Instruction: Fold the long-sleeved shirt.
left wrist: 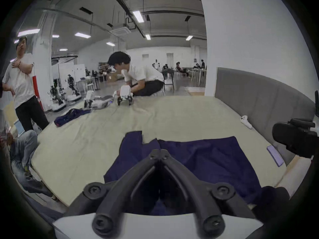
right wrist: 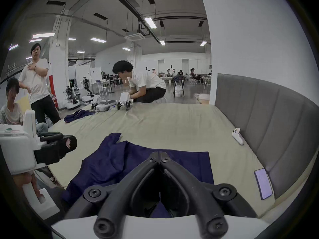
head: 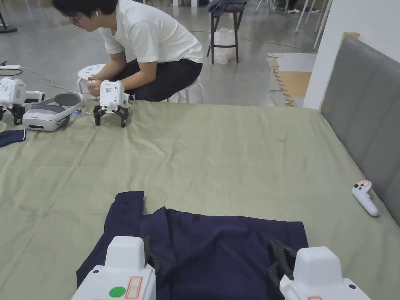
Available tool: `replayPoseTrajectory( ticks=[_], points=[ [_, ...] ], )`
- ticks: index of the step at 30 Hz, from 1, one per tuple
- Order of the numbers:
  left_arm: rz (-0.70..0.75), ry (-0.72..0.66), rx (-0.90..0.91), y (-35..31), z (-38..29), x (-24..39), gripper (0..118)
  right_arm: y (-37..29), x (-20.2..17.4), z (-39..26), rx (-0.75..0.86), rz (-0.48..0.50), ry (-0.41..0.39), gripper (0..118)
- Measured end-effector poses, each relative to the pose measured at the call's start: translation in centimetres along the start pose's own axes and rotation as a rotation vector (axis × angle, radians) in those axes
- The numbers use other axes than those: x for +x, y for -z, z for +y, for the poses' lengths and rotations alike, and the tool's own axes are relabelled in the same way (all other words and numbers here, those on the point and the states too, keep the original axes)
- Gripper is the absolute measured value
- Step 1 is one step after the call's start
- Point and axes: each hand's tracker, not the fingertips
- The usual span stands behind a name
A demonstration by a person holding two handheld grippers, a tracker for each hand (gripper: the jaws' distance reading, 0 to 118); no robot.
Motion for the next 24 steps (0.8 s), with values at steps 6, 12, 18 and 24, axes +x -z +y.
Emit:
replayPoseTrajectory(
  ticks=[6,12,18,24],
  points=[
    [-0.104,0.019,-0.284,11.1,4.9,-8.4,4,1.3,1.0,0.1,-0.024,-0.006,0.013,0],
    [-0.03,0.08,-0.435,23.4,5.3,-12.7,101,3.3,1.7,-0.4,-0.069,-0.022,0.014,0],
    [-0.026,-0.011,-0.591,28.5,2.2,-12.4,101,5.1,1.8,-0.8,-0.112,-0.033,0.004,0],
    [-0.004,-0.039,-0.604,24.9,2.2,-10.5,102,6.1,1.4,-1.0,-0.135,-0.014,-0.005,0]
  ],
)
